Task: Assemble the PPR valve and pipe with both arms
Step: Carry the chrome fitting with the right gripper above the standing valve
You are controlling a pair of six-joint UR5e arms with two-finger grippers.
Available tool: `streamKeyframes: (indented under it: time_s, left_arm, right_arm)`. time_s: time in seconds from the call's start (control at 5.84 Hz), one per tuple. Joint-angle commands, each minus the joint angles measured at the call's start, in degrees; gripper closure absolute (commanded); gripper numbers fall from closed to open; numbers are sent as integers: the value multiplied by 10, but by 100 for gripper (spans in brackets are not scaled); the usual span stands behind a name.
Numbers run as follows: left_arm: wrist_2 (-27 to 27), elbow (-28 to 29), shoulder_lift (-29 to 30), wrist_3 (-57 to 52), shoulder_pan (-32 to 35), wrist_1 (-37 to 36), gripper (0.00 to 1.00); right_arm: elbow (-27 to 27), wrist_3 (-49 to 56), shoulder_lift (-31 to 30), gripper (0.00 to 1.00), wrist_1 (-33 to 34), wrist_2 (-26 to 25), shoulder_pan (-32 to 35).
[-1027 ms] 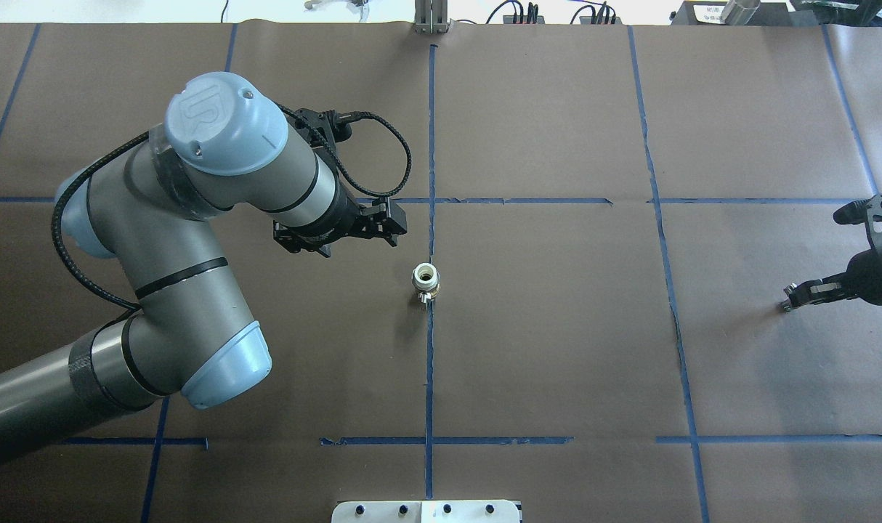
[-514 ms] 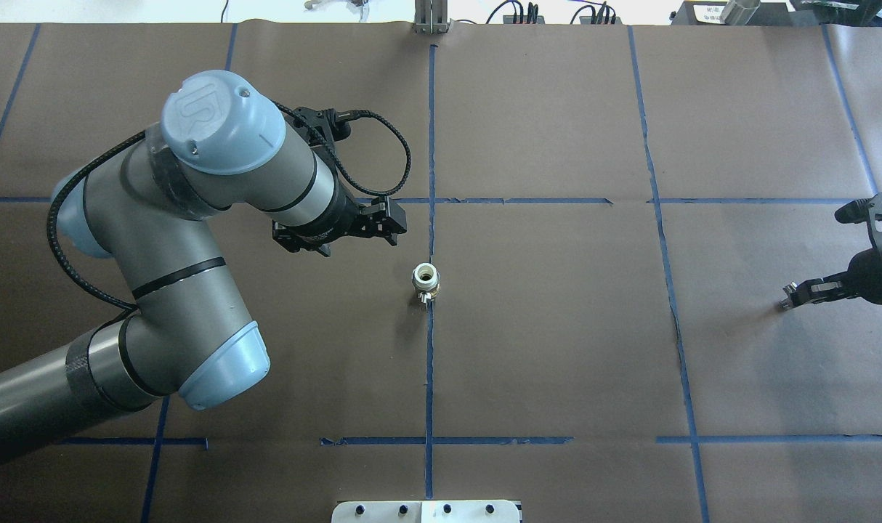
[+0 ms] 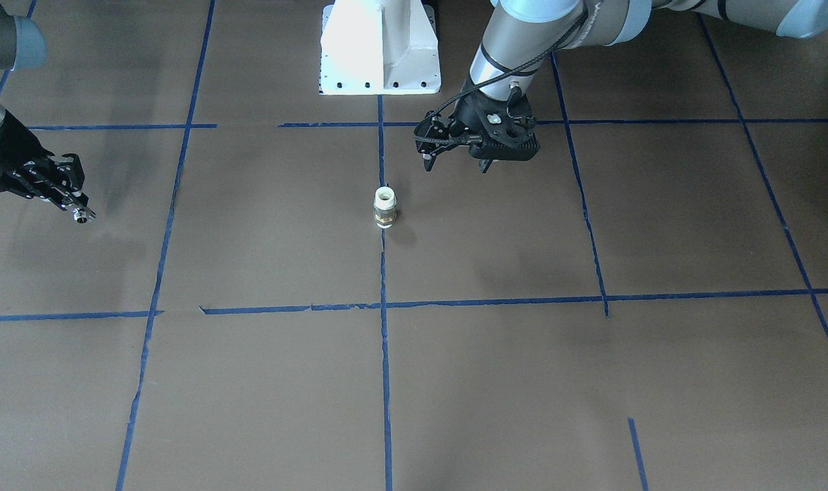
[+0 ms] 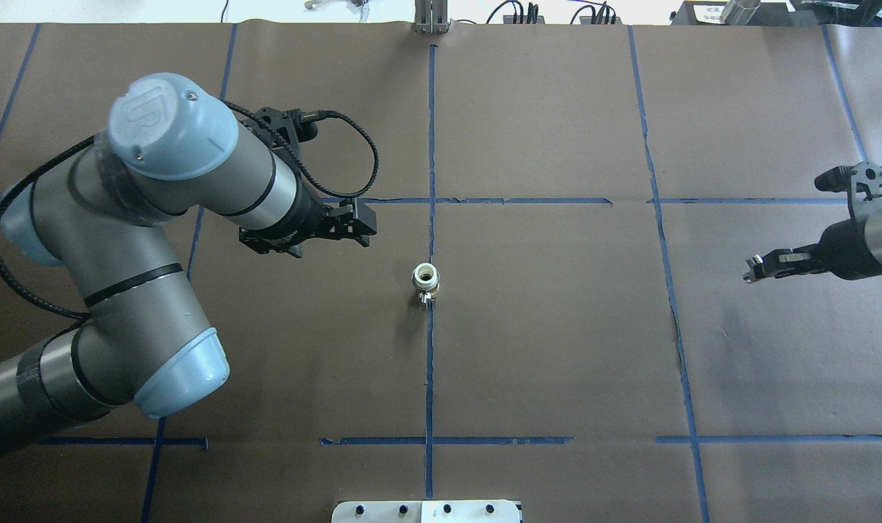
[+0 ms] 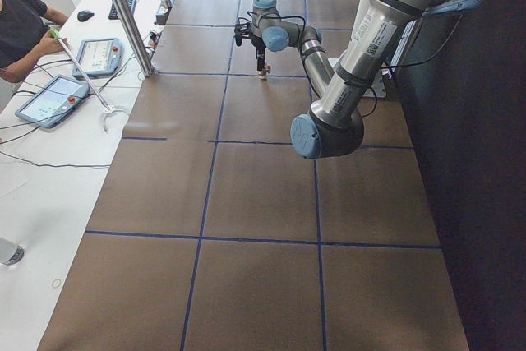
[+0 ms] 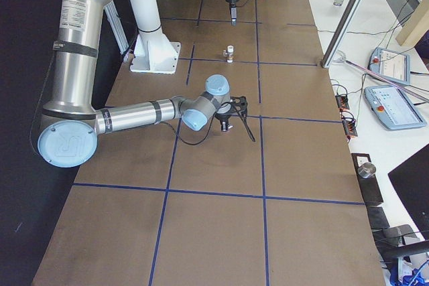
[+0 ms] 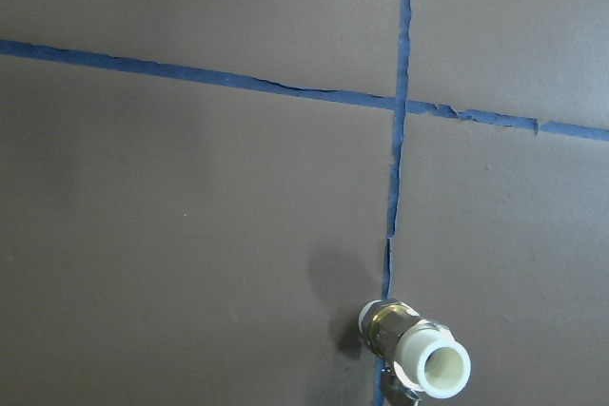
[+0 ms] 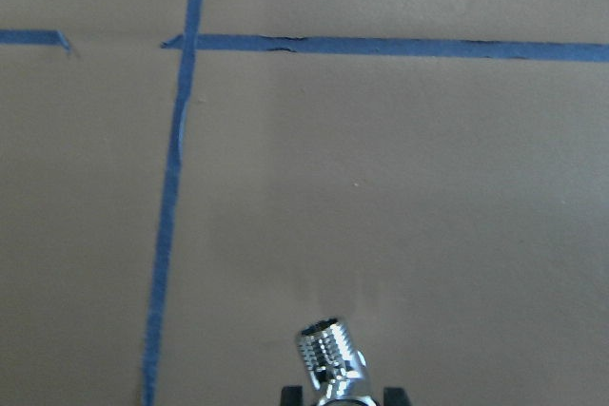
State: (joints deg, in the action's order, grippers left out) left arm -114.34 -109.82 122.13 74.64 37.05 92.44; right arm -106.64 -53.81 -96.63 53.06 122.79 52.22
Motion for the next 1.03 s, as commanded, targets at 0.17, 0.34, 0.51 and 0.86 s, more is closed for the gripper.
streamKeyframes:
  time_s: [0.17,0.34,0.51,0.86]
  left_arm:
    - [0,-40,-77,-42,23,-3,0]
    - [-1,-52,-114,-82,35,-3,0]
    - [-2,-55,-137,-117,43,-3,0]
    - [-1,-56,-181,-174,56,0,0]
  right_arm:
    - [-5,-157,168,100,103,-4,-49]
    - [-5,-232,244,100,140,-9,-76]
    - [-2,-288,321,100,201,-31,-105]
    - [6,-329,456,100,337,-62,-136]
